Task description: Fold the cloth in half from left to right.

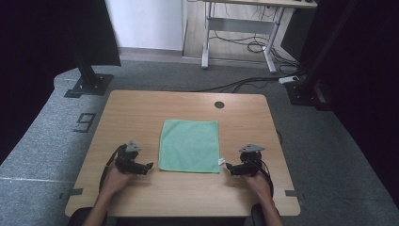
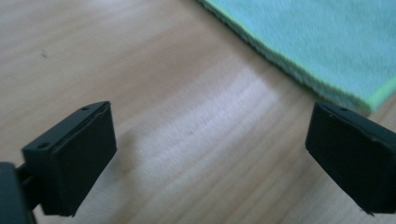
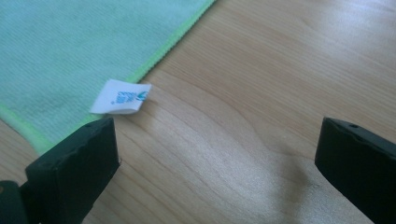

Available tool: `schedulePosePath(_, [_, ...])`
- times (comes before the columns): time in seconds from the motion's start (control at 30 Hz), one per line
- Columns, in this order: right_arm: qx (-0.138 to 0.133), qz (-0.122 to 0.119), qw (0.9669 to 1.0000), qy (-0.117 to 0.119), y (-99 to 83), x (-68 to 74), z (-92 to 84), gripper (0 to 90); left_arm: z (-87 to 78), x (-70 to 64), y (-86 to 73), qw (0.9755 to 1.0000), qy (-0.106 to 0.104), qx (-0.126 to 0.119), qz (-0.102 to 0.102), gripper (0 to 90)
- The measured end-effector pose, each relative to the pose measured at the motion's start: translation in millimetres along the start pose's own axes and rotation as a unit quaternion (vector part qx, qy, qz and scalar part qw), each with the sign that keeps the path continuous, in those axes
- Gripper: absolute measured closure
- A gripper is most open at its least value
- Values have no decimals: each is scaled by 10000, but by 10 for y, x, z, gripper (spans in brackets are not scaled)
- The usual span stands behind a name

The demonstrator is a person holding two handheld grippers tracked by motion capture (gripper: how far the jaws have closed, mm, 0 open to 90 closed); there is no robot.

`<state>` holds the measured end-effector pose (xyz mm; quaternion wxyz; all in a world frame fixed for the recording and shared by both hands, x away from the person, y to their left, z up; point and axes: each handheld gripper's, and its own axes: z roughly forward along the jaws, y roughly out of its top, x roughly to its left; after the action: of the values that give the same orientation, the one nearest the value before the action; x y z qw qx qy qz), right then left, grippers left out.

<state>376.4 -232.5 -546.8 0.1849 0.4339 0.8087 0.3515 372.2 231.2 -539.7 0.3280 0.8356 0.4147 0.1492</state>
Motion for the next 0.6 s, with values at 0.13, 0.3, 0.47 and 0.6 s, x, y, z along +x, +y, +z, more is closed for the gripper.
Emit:
schedulePosePath(0.13, [-54,39,10000,62,17,45,-18,0,-27,68,107,9998,100,-131,-86,38])
schedulePosePath(0.3, [-36,7,9999,96,52,117,-2,0,23,127,260,9996,152,-209,-139,34])
schedulePosePath(0.47, [-75,-30,9998,154,93,208,16,0,158,161,468,9994,173,-246,-154,18])
schedulePosePath(0.6, [-49,-111,9998,183,117,272,47,0,265,185,622,9993,199,-287,-124,5])
